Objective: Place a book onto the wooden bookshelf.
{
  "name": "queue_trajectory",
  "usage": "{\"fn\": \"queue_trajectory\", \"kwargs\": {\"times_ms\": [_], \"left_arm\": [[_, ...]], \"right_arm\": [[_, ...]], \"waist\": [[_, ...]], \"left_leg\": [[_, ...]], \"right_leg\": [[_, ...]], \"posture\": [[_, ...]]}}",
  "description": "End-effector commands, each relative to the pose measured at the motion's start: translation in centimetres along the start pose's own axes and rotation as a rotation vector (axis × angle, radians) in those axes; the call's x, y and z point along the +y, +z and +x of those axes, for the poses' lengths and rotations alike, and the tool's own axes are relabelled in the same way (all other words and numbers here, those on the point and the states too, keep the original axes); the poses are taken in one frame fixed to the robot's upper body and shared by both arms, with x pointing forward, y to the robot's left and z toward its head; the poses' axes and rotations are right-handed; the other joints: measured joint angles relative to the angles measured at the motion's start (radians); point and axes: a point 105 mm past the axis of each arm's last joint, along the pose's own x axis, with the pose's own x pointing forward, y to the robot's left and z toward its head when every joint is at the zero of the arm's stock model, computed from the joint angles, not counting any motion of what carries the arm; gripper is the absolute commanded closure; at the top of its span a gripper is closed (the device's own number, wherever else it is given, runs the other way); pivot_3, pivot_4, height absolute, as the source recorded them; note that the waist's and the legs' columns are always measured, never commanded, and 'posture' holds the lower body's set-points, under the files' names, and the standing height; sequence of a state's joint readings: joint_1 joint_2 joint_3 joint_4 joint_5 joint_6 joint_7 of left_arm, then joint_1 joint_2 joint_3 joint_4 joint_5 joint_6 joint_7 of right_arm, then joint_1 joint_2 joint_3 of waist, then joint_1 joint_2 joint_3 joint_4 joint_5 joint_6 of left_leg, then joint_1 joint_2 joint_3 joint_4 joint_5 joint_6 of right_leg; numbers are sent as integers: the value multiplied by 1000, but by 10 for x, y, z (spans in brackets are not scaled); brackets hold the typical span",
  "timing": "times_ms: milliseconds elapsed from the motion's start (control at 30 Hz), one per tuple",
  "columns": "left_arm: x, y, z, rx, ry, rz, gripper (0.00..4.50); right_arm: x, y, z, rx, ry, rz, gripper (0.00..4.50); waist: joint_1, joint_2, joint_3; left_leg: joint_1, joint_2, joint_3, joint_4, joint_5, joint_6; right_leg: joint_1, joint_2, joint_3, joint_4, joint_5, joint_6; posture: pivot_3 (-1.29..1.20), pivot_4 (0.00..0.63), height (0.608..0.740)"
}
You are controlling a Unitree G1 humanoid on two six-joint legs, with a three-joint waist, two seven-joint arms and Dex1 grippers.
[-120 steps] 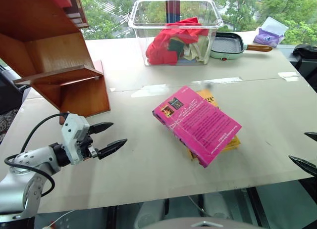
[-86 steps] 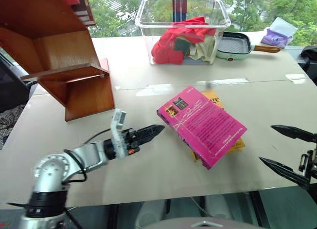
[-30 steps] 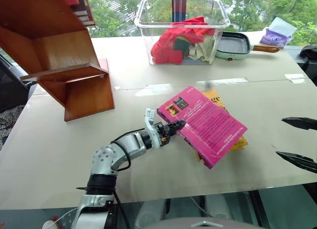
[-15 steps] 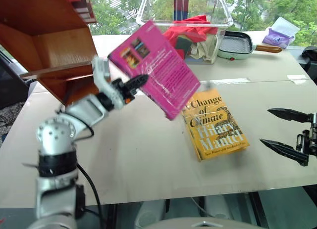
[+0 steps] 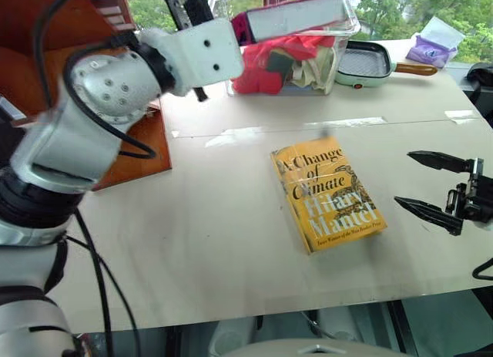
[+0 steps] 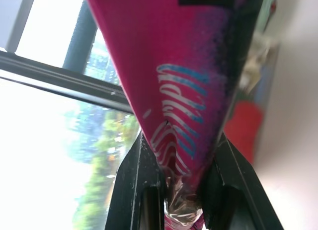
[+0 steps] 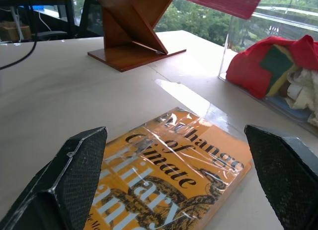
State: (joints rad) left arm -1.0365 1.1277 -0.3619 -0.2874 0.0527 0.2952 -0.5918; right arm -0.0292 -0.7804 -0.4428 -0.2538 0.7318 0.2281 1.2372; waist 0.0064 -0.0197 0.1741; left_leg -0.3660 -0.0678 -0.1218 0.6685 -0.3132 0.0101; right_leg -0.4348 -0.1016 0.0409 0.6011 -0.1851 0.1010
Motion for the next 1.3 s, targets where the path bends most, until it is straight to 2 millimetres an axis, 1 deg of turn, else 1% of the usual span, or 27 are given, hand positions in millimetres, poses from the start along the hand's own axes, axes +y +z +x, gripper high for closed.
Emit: {"fn": "queue_trajectory", "kwargs": {"times_ms": [33, 67, 100, 167, 200, 267, 300, 367, 433, 533, 633, 733, 800, 867, 933, 1000, 1133, 1233, 1267, 1300], "left_arm": [[37, -3, -18, 75, 14, 123, 4178], [41, -9, -22, 118, -12, 125, 4178], [41, -22, -28, 196, -61, 111, 4178], [39, -41, -41, 307, -145, 88, 4178], [39, -47, -48, 350, -180, 73, 4178], [46, -56, -65, 446, -231, 74, 4178], [50, -59, -70, 480, -242, 87, 4178], [56, -65, -79, 548, -243, 60, 4178], [54, -71, -87, 608, -274, 47, 4178], [38, -82, -103, 730, -353, -13, 4178], [28, -88, -116, 815, -384, -66, 4178], [19, -93, -125, 893, -401, -93, 4178], [15, -97, -127, 925, -398, -94, 4178], [13, -104, -129, 973, -378, -89, 4178], [5, -118, -127, 1022, -349, -83, 4178], [3, -129, -122, 1058, -295, -86, 4178], [-4, -139, -116, 1081, -293, -98, 4178], [-10, -145, -113, 1092, -288, -118, 4178], [-12, -144, -112, 1091, -290, -125, 3686], [-13, -143, -112, 1086, -293, -127, 3089]], "right_arm": [[-6, 7, 3, -29, -2, -62, 0], [-8, 7, 4, -36, -3, -71, 0], [-11, 8, 6, -43, -1, -83, 0], [-15, 12, 9, -61, 5, -108, 0], [-17, 15, 10, -70, 11, -122, 0], [-25, 22, 10, -89, 12, -161, 0], [-28, 25, 11, -95, 11, -175, 0], [-34, 27, 12, -105, 9, -195, 0], [-38, 27, 13, -106, 13, -208, 0], [-40, 26, 14, -104, 26, -227, 0], [-41, 31, 14, -122, 32, -245, 0], [-39, 43, 15, -158, 47, -265, 0], [-39, 48, 16, -173, 54, -271, 0], [-39, 49, 17, -178, 58, -271, 0], [-39, 49, 18, -182, 61, -260, 0], [-39, 48, 18, -177, 64, -251, 0], [-40, 50, 16, -174, 64, -251, 0], [-40, 50, 15, -168, 59, -249, 0], [-40, 50, 15, -166, 57, -244, 0], [-39, 49, 15, -163, 56, -241, 0]], "waist": [[2, 0, 0], [3, -1, 1], [1, -1, 1], [-9, 0, 1], [-12, 0, 2], [-26, 0, 3], [-31, 0, 3], [-37, -1, 4], [-37, -2, 4], [-45, -1, 4], [-49, -1, 5], [-49, -1, 5], [-50, -1, 5], [-50, -1, 5], [-49, -1, 4], [-48, -1, 4], [-49, 2, 3], [-50, 4, 2], [-51, 4, 2], [-51, 4, 2]], "left_leg": [[-1, 0, 0, 0, 0, 0], [-1, 0, 0, 0, 0, 0], [-1, 0, 0, 1, 0, 0], [0, 0, 0, 1, 0, 0], [2, 0, 0, 0, 0, 0], [2, 0, 0, 1, 0, 0], [3, 0, 1, 1, 0, 0], [3, 1, 0, 2, 0, 0], [3, 1, 0, 3, 0, 1], [2, 1, 0, 2, 0, 1], [2, 1, 0, 2, 0, 1], [2, 1, 0, 2, 0, 1], [3, 1, 0, 2, 0, 0], [3, 1, 0, 2, 0, 0], [3, 1, 0, 2, 0, 0], [3, 1, 0, 2, 0, 0], [6, 1, 0, 3, 0, 0], [10, 1, 3, 2, 0, 0], [13, 2, 3, 2, 0, 1], [16, 2, 4, 2, -1, 2]], "right_leg": [[0, 0, 0, 0, 0, 0], [0, 0, -1, 0, 0, 0], [0, 0, -1, 1, 0, 0], [0, 0, -1, 3, 0, 0], [0, 0, -1, 5, 0, 0], [0, 0, -1, 7, 0, 0], [0, 1, 0, 7, 0, 0], [1, 1, 0, 8, 0, 0], [1, 1, 0, 8, 0, 0], [1, 1, 0, 8, 0, 0], [0, 1, 0, 8, 0, 0], [0, 1, 0, 8, 0, 0], [0, 2, 0, 9, 0, 0], [0, 2, 0, 10, 0, 0], [0, 2, 0, 10, 0, 0], [1, 2, 0, 10, 0, 0], [1, 2, 0, 14, 0, 0], [1, 2, 4, 21, -1, -1], [3, 3, 4, 22, -1, -1], [5, 4, 5, 23, -1, -1]], "posture": [[0, 150, 740], [0, 150, 740], [0, 150, 740], [0, 150, 740], [0, 150, 740], [0, 150, 740], [0, 150, 740], [0, 150, 740], [0, 150, 740], [0, 150, 740], [0, 150, 740], [0, 150, 740], [0, 150, 740], [0, 150, 740], [0, 150, 740], [0, 150, 740], [0, 150, 740], [0, 150, 740], [0, 150, 740], [0, 150, 740]]}}
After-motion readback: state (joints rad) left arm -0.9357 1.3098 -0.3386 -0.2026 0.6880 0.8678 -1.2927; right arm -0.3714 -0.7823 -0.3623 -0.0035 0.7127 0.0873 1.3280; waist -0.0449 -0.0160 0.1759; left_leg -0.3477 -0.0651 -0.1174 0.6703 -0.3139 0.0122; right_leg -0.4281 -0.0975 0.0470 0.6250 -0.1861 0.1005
